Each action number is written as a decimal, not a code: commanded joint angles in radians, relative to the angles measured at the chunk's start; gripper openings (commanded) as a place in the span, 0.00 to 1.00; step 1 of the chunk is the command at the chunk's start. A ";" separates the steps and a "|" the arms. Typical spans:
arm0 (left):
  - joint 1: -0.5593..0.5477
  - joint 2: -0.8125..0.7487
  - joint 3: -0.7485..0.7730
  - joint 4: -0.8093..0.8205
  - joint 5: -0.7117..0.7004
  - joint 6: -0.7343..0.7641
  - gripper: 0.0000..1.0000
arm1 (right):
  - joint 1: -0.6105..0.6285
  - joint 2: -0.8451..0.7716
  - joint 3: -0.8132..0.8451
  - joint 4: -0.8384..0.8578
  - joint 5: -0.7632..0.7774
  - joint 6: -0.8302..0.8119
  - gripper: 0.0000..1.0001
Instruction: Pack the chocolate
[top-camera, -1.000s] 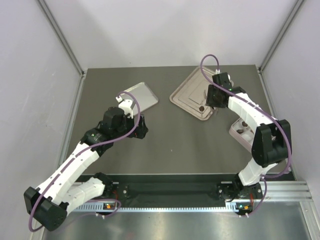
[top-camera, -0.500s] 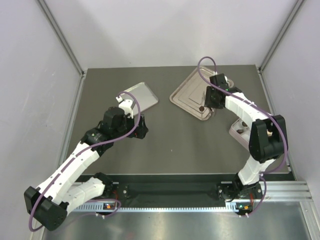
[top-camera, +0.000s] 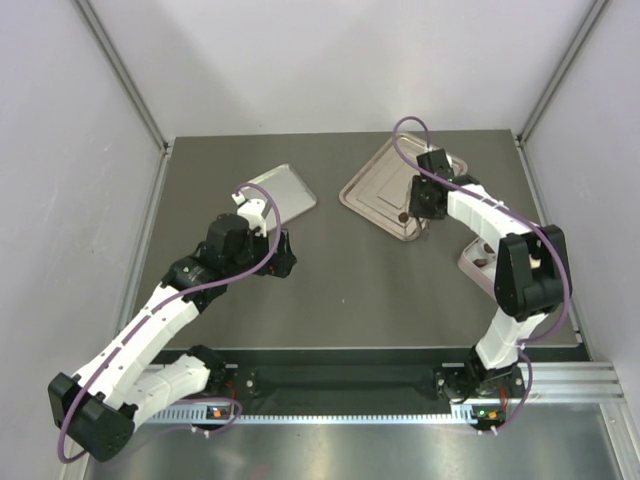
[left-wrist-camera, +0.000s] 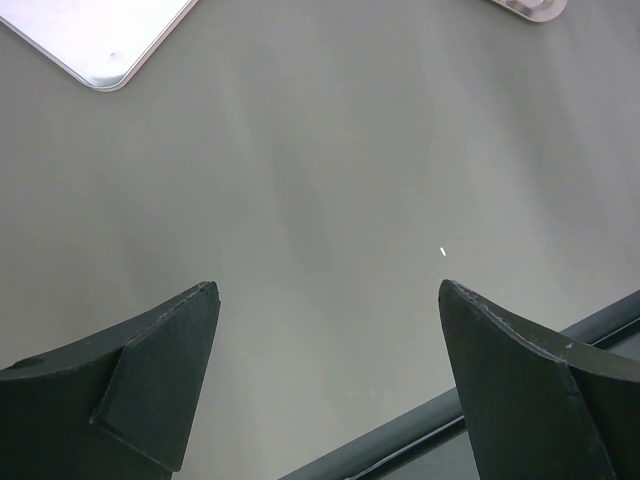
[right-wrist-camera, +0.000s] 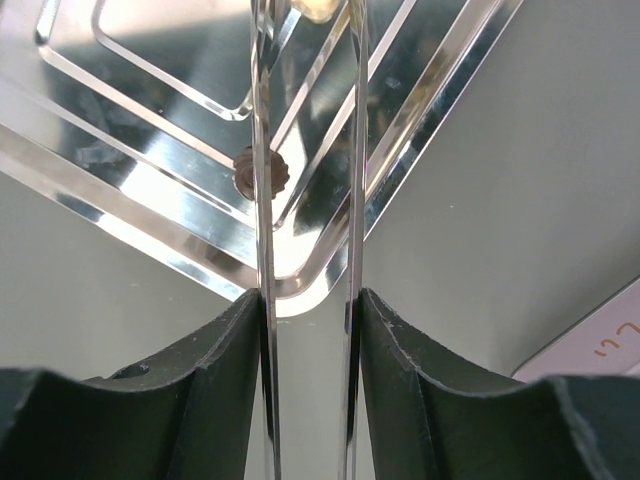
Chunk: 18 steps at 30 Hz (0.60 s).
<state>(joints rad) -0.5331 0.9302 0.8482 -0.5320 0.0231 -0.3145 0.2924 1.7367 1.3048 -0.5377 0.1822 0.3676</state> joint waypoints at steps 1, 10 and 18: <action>-0.004 -0.002 0.022 0.018 -0.014 0.011 0.96 | 0.010 0.024 0.042 0.048 0.011 -0.004 0.41; -0.004 -0.004 0.022 0.018 -0.014 0.011 0.96 | 0.011 0.001 0.054 0.035 -0.001 -0.009 0.34; -0.004 -0.007 0.022 0.020 -0.014 0.008 0.96 | 0.010 -0.120 0.071 -0.062 -0.004 -0.006 0.31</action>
<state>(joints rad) -0.5331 0.9302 0.8482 -0.5320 0.0170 -0.3145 0.2924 1.7237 1.3121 -0.5739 0.1776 0.3668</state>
